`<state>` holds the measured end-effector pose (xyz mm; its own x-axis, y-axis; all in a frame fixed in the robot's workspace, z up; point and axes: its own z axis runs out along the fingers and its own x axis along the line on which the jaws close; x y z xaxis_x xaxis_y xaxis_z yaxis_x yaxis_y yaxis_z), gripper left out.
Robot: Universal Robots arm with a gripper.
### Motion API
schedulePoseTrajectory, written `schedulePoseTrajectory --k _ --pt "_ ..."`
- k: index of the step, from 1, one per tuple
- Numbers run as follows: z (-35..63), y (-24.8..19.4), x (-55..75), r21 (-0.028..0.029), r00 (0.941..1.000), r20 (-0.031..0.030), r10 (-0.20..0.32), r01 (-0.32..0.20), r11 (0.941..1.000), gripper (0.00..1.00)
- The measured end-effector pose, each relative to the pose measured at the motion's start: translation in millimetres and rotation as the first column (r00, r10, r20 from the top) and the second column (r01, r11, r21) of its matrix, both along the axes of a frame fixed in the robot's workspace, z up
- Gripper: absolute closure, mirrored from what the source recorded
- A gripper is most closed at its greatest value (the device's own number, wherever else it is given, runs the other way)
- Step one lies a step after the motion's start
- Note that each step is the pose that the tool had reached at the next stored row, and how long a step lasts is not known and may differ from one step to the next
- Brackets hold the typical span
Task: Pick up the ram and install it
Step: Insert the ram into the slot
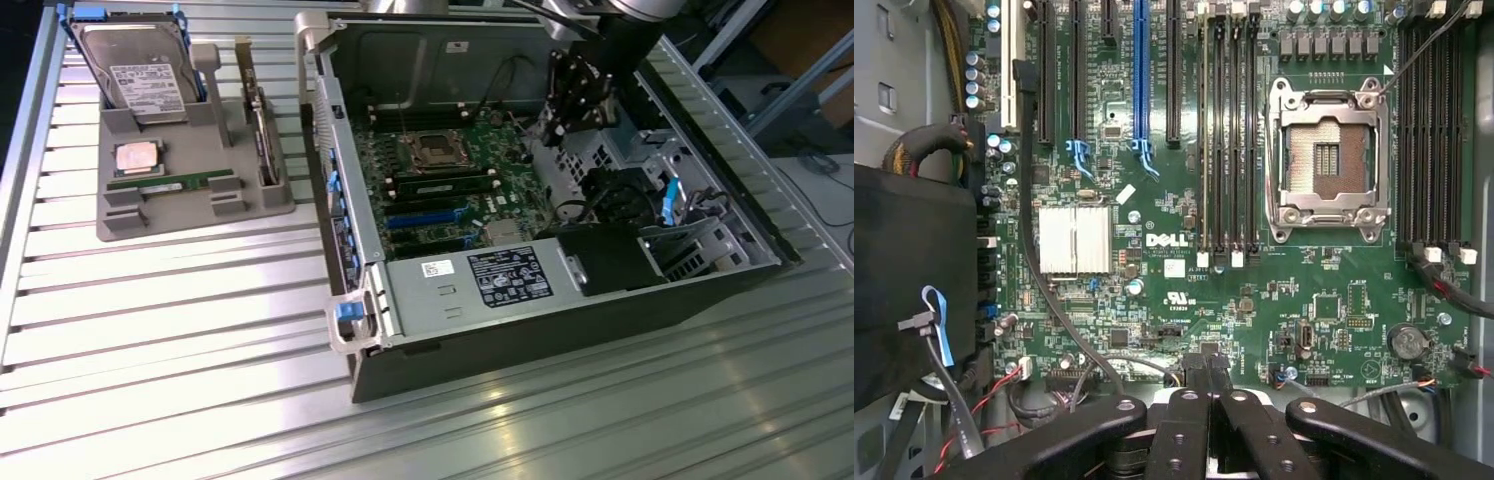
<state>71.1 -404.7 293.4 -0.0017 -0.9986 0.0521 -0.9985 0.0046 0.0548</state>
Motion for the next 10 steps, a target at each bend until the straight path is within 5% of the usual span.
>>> schedulePoseTrajectory --k 6,10 --pt "10.2 0.1 -0.5 0.0003 1.0 0.0001 0.0 0.0 1.0 0.89" --pt "10.3 0.2 -15.6 0.0001 1.0 0.0001 0.0 0.0 1.0 0.89"
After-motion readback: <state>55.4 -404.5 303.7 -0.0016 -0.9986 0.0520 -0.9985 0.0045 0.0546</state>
